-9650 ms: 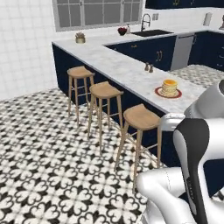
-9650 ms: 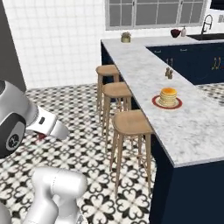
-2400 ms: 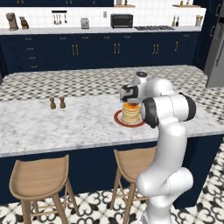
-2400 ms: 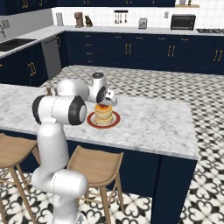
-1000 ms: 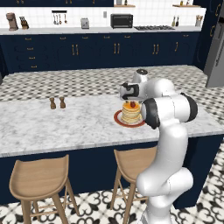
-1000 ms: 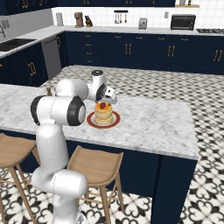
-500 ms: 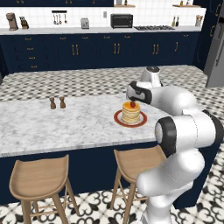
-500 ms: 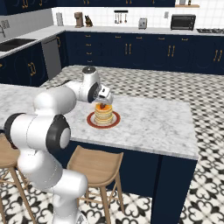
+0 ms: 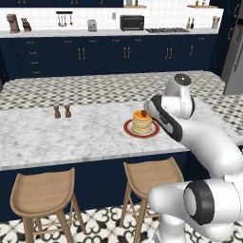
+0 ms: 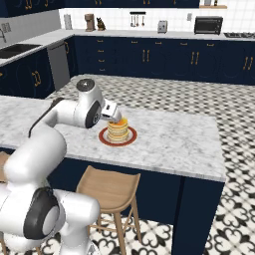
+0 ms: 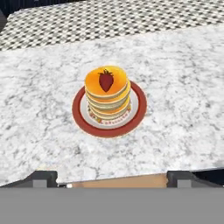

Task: Take the strawberry from the fridge and place it on top of the pancake, located on the dining counter.

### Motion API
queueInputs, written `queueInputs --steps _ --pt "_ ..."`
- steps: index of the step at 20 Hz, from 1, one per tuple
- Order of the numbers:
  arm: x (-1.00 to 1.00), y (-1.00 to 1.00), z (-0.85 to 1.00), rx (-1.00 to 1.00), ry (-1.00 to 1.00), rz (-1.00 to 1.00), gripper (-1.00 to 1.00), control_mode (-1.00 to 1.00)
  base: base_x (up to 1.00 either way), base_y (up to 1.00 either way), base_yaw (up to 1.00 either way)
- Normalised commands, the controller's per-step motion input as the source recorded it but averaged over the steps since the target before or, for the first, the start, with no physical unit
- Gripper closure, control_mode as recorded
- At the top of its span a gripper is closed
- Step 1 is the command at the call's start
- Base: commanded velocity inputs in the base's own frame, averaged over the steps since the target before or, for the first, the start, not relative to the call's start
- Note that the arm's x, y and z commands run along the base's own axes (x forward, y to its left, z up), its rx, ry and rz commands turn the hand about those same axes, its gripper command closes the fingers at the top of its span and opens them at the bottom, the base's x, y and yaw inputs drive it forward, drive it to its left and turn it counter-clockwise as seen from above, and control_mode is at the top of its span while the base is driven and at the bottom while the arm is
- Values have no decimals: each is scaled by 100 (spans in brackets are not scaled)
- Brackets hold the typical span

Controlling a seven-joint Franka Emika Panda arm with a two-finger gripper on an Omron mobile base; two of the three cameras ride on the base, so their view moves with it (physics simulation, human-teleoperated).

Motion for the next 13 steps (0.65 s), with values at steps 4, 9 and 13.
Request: queueInputs --steps 4,9,13 --pt "-100 4 58 0 -26 0 -100 -100 0 0 0" --pt "-100 4 55 0 -23 0 -100 -100 0 0 0" --pt "-100 3 61 0 -28 0 -100 -100 0 0 0"
